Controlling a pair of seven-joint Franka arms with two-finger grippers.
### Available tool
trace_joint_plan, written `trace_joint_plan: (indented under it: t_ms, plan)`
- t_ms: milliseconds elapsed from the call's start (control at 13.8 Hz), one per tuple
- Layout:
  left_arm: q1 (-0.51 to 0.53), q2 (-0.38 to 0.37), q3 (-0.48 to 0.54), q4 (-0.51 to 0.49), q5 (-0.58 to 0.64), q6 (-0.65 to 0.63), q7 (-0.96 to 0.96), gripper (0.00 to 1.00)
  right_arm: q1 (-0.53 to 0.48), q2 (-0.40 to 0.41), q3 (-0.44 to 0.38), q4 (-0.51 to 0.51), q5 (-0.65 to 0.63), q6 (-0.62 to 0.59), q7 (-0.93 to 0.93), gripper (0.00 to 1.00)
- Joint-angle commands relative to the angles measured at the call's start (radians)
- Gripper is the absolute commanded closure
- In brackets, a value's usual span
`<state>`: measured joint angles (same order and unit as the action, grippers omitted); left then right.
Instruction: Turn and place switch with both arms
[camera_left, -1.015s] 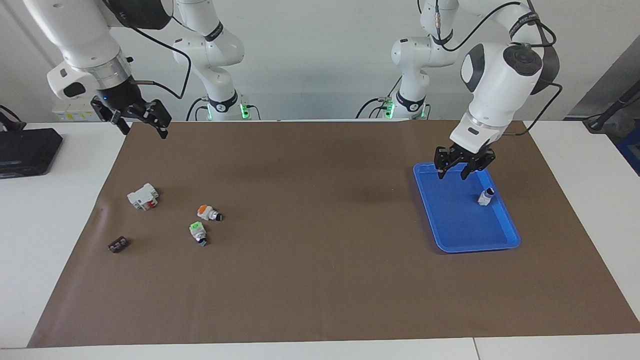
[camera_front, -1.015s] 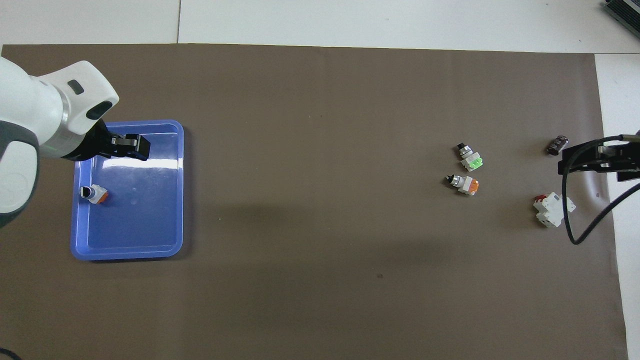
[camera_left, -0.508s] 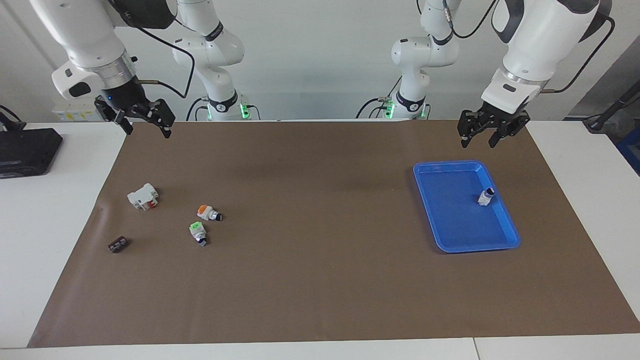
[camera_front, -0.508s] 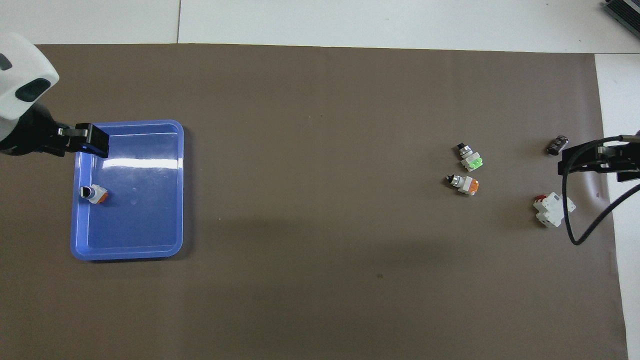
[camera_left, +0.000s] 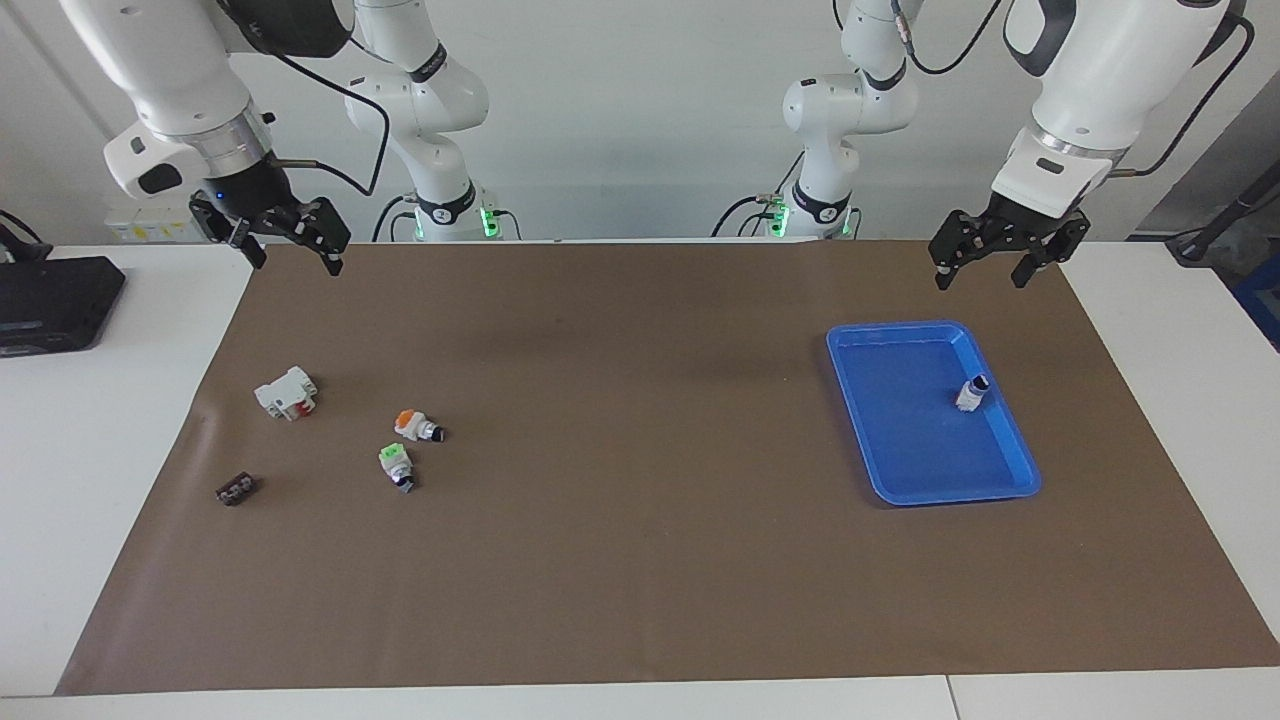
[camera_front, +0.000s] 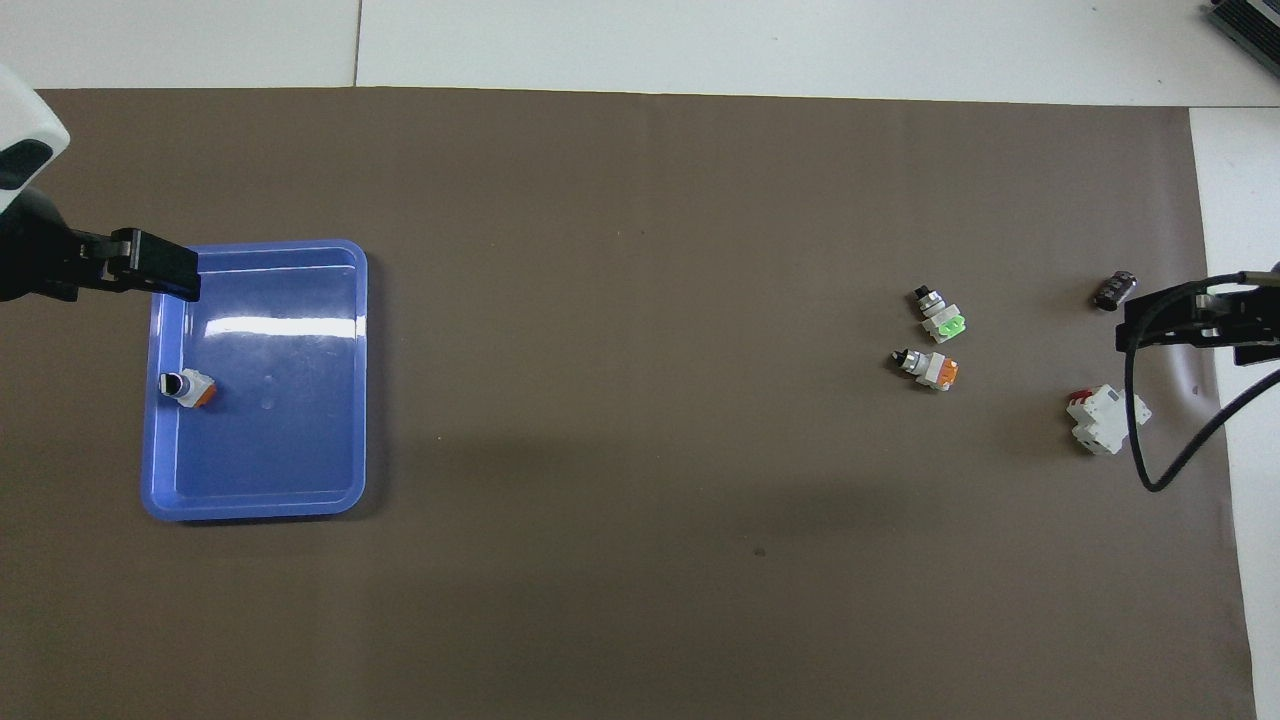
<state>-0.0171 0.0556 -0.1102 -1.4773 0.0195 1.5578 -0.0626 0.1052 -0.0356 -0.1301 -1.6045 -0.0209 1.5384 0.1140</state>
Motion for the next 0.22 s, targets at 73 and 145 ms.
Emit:
trace_joint_plan:
  t_ms: [73,145]
  plan:
    - [-0.001,0.006,-0.002,0.011,0.01,0.011,-0.009,0.0,-0.009,-0.029,0.0,-0.031,-0.007,-0.012,-0.022,0.0]
    - [-0.001,0.006,-0.002,0.009,0.01,0.011,-0.009,0.0,-0.009,-0.029,-0.002,-0.029,-0.007,-0.012,-0.022,0.0]
